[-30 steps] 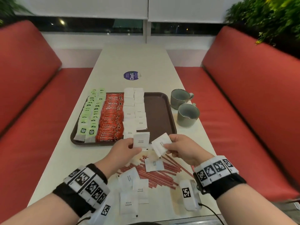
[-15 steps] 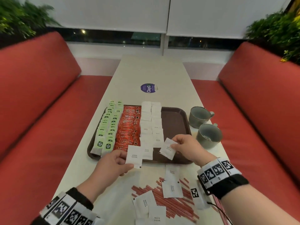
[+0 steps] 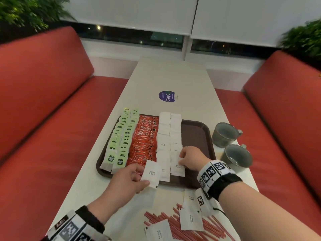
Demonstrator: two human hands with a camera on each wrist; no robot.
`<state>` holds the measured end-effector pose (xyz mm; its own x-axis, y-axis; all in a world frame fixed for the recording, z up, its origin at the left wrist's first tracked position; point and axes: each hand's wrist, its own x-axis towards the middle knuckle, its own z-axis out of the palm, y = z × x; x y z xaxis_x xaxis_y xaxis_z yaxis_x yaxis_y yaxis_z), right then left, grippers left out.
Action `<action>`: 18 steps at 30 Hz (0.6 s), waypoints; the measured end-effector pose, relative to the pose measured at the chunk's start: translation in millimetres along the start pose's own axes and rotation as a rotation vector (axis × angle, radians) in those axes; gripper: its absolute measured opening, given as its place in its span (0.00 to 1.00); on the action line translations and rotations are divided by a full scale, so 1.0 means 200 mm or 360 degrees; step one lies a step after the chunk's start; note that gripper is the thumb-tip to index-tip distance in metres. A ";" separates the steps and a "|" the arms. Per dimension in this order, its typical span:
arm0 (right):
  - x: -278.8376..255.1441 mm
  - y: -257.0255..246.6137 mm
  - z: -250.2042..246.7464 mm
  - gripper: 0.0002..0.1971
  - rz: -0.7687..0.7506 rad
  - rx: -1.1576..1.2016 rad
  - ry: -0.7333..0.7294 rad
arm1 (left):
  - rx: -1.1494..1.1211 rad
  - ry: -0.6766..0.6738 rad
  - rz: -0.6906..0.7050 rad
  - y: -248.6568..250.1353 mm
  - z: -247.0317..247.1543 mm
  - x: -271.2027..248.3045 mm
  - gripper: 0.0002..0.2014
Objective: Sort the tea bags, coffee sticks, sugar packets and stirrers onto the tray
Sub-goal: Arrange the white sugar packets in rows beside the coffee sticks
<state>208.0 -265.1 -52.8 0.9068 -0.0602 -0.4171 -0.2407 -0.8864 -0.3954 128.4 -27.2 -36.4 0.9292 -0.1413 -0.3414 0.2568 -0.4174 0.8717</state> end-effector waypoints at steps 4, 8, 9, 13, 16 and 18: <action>-0.13 -0.03 -0.04 0.10 -0.0092 0.0166 0.0298 | -0.0054 -0.0015 0.0001 0.02 0.05 0.03 0.11; -0.33 -0.09 0.01 0.11 -0.0178 0.0914 0.0032 | -0.0049 0.0022 0.0065 0.06 0.12 0.06 0.10; -0.36 -0.10 0.03 0.09 -0.0161 0.1114 -0.0028 | -0.0038 0.0027 0.0087 0.07 0.15 0.07 0.10; -0.37 -0.08 0.05 0.04 -0.0121 0.1419 0.0072 | 0.0005 0.0024 0.0151 0.11 0.21 0.08 0.14; -0.30 0.00 0.03 0.07 -0.0019 0.1042 0.0314 | 0.0017 0.0008 0.0155 0.10 0.18 0.06 0.14; -0.25 0.06 0.04 0.08 0.0082 0.0836 0.0333 | 0.0033 0.0012 0.0146 0.07 0.14 0.04 0.13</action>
<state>156.7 -268.9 -42.2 0.9258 -0.2345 -0.2965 -0.3776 -0.5355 -0.7554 132.6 -60.4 -37.1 0.9506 -0.1729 -0.2579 0.1652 -0.4216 0.8916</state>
